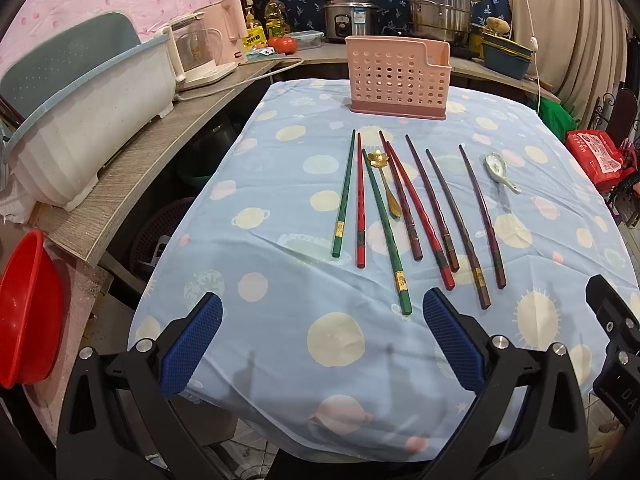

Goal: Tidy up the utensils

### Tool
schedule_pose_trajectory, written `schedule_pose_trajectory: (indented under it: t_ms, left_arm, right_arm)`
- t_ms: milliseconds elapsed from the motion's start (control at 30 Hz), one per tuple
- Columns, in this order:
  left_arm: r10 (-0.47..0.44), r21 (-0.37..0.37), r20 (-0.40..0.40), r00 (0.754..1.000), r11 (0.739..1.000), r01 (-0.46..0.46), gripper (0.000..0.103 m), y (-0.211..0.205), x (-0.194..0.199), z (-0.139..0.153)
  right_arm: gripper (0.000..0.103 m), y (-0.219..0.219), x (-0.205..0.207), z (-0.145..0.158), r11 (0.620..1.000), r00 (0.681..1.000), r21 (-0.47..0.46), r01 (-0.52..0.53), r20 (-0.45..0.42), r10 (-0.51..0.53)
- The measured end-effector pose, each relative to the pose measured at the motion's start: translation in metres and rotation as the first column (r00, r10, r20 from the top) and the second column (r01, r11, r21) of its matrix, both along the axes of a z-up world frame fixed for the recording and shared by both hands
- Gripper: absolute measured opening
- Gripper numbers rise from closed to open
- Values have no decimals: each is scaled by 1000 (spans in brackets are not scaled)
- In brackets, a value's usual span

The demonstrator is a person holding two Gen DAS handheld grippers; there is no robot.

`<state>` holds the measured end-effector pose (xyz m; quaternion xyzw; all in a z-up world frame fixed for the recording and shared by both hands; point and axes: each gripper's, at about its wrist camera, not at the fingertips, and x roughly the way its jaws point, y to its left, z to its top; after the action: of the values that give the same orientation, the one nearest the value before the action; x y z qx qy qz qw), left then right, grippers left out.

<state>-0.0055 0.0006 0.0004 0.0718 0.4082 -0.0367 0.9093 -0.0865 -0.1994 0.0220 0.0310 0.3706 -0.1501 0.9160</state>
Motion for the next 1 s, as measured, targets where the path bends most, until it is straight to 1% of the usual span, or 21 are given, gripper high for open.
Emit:
schedule_pose_trajectory:
  t_ms: [1000]
  left_arm:
    - [-2, -8, -7, 1000, 1000, 2, 96, 0, -6, -2]
  right_arm:
    - [96, 2, -3, 4, 1000, 1000, 2, -1, 5, 1]
